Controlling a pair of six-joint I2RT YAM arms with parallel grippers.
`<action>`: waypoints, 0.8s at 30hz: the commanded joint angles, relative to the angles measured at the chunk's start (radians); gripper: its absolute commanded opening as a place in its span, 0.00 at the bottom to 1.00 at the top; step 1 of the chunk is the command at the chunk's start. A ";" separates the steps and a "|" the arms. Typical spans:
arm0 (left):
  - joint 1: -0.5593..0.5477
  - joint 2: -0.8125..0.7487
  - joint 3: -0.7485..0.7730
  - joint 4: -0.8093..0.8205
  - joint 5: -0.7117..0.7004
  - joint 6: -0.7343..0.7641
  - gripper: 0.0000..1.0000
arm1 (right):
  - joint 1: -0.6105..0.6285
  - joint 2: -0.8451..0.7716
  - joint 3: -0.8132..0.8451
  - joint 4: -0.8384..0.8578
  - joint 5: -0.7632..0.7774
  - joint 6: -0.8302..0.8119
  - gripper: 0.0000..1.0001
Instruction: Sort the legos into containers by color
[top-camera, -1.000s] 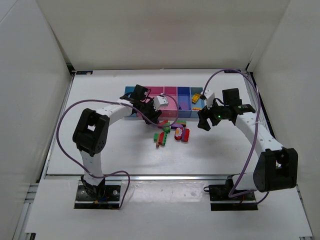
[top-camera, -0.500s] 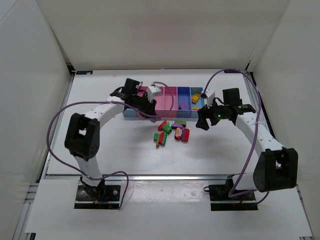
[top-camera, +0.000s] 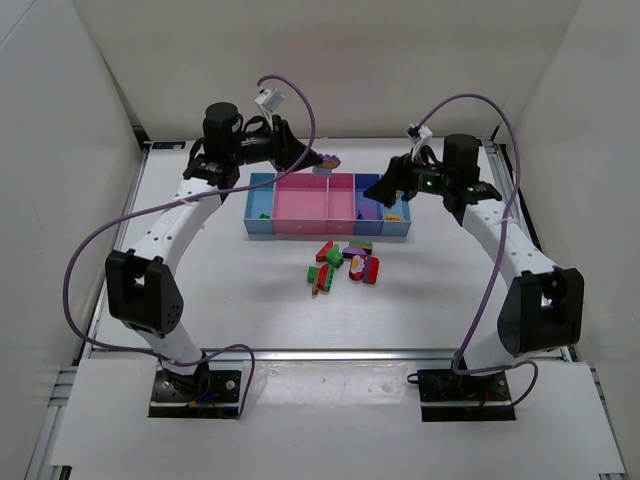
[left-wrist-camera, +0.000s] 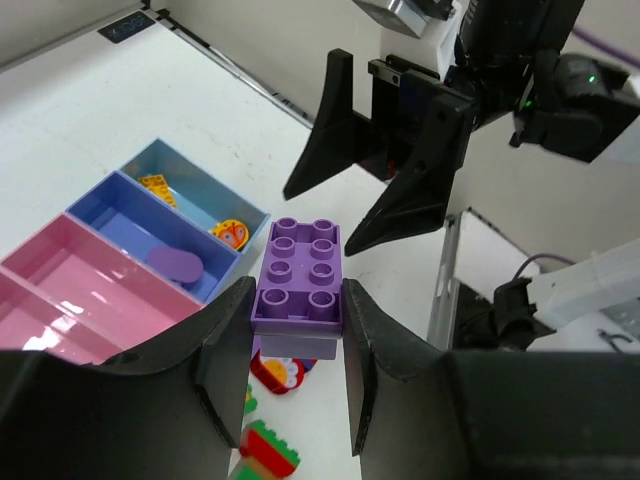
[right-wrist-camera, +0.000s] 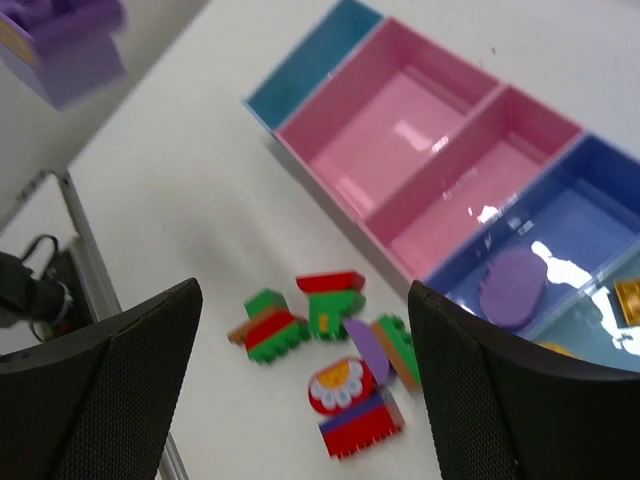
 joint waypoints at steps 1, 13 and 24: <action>-0.001 0.030 0.073 0.093 0.014 -0.141 0.10 | 0.031 0.042 0.073 0.261 -0.063 0.235 0.87; 0.019 0.070 0.129 0.167 -0.026 -0.339 0.10 | 0.141 0.108 0.163 0.426 -0.003 0.352 0.86; 0.022 0.099 0.159 0.196 -0.031 -0.396 0.10 | 0.160 0.161 0.277 0.455 0.015 0.465 0.81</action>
